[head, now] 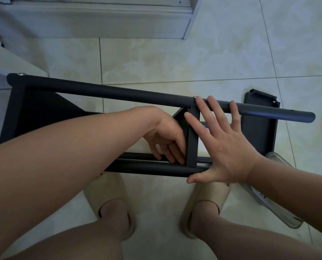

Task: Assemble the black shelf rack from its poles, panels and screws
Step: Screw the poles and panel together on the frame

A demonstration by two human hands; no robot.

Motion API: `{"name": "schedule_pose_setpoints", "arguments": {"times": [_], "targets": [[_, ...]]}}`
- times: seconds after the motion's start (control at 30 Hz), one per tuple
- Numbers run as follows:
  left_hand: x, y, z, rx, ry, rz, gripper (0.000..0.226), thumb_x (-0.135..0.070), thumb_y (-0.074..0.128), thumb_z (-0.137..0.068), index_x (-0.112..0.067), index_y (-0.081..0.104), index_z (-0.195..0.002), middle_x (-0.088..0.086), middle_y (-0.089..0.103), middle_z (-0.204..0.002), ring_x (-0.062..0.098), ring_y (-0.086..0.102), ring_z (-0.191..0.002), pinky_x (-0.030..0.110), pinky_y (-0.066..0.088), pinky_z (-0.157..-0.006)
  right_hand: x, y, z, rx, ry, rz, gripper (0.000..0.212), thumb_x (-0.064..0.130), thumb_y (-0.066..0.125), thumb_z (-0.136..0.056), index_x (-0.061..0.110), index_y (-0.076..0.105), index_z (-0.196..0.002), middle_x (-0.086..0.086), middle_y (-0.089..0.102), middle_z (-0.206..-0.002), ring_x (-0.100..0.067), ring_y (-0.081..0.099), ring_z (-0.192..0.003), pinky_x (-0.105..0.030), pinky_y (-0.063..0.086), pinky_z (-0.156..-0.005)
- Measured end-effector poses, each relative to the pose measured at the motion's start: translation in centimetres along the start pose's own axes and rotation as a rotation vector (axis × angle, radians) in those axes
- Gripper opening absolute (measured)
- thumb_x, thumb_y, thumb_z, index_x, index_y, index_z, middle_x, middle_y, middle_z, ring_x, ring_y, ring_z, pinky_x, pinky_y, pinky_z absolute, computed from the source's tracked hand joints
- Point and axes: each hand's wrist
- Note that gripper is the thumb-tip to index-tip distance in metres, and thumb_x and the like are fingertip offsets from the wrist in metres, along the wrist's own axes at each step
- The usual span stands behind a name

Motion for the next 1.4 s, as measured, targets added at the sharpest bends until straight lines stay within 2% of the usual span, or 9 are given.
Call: {"name": "schedule_pose_setpoints", "arguments": {"times": [0.2,0.3,0.37,0.47,0.57,0.77,0.97,1.27,1.4], "targets": [[-0.27,0.41,-0.02,-0.028,0.004,-0.006,0.012,-0.014,0.062,-0.095,-0.017,0.072,-0.100,-0.005,0.076,-0.092,0.015,0.065,-0.105,0.043,0.041,-0.112,0.12,0.01,0.02,0.006,0.002,0.018,0.132,0.102,0.034,-0.065,0.015,0.012,-0.162,-0.021,0.003,-0.169,-0.043,0.001,-0.155,-0.073,0.000,-0.117],[-0.27,0.34,0.05,-0.031,0.015,0.002,0.021,-0.009,0.064,-0.092,-0.013,0.071,-0.111,-0.002,0.075,-0.099,0.016,0.066,-0.105,0.045,0.041,-0.112,0.12,0.02,0.07,0.002,0.003,0.011,0.132,0.102,0.035,-0.065,0.015,0.013,-0.162,-0.019,0.002,-0.169,-0.043,0.000,-0.155,-0.073,0.000,-0.118],[-0.29,0.21,0.02,-0.024,0.004,0.002,0.020,-0.011,0.064,-0.092,-0.015,0.072,-0.110,-0.002,0.076,-0.100,0.016,0.066,-0.106,0.046,0.044,-0.110,0.08,0.07,0.08,-0.002,0.006,0.006,0.132,0.102,0.035,-0.065,0.015,0.014,-0.162,-0.019,0.002,-0.169,-0.042,0.000,-0.156,-0.072,-0.001,-0.118],[-0.27,0.07,-0.01,-0.005,-0.040,-0.001,0.014,-0.021,0.062,-0.095,-0.021,0.077,-0.095,-0.004,0.076,-0.094,0.016,0.065,-0.104,0.045,0.048,-0.102,0.03,0.14,0.04,0.000,0.006,0.004,0.132,0.102,0.034,-0.065,0.015,0.014,-0.162,-0.019,0.000,-0.169,-0.041,-0.002,-0.156,-0.071,-0.003,-0.118],[-0.33,0.07,-0.12,-0.013,-0.053,0.006,0.013,-0.019,0.062,-0.095,-0.018,0.074,-0.099,-0.003,0.077,-0.090,0.017,0.065,-0.103,0.043,0.048,-0.100,0.01,0.14,0.05,0.001,0.004,0.012,0.132,0.102,0.033,-0.065,0.015,0.013,-0.163,-0.019,0.000,-0.169,-0.041,-0.003,-0.156,-0.071,-0.003,-0.118],[-0.11,0.20,-0.07,-0.003,-0.013,0.018,0.015,-0.008,0.062,-0.093,-0.014,0.071,-0.104,-0.002,0.075,-0.094,0.018,0.063,-0.107,0.042,0.043,-0.109,-0.01,0.13,0.00,0.002,0.003,0.016,0.133,0.103,0.032,-0.065,0.015,0.013,-0.163,-0.019,0.001,-0.169,-0.041,-0.002,-0.156,-0.071,-0.003,-0.118],[0.09,0.26,-0.05,-0.012,-0.042,0.024,0.014,-0.024,0.060,-0.096,-0.022,0.074,-0.099,-0.006,0.075,-0.092,0.015,0.063,-0.105,0.044,0.046,-0.103,0.04,0.16,0.00,-0.001,0.002,0.018,0.132,0.103,0.030,-0.066,0.014,0.012,-0.163,-0.020,0.001,-0.169,-0.042,-0.001,-0.156,-0.072,-0.001,-0.118],[0.16,0.58,0.06,-0.028,-0.004,0.074,0.013,-0.012,0.062,-0.093,-0.017,0.073,-0.098,-0.003,0.075,-0.089,0.016,0.063,-0.102,0.042,0.043,-0.105,0.03,0.11,0.05,0.000,-0.002,0.018,0.132,0.103,0.030,-0.066,0.015,0.011,-0.163,-0.020,0.001,-0.169,-0.041,-0.003,-0.156,-0.072,-0.002,-0.118],[0.40,0.56,0.04,-0.042,-0.013,0.070,0.013,-0.020,0.063,-0.093,-0.023,0.076,-0.092,-0.005,0.076,-0.089,0.014,0.064,-0.098,0.041,0.047,-0.097,0.04,0.12,0.05,-0.007,-0.003,0.017,0.131,0.103,0.029,-0.067,0.015,0.011,-0.162,-0.020,0.002,-0.169,-0.041,-0.002,-0.156,-0.072,-0.001,-0.118]]}}
Point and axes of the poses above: each hand's wrist, its own z-axis away from the middle knuckle, its own y-axis out of the palm, x = y × z
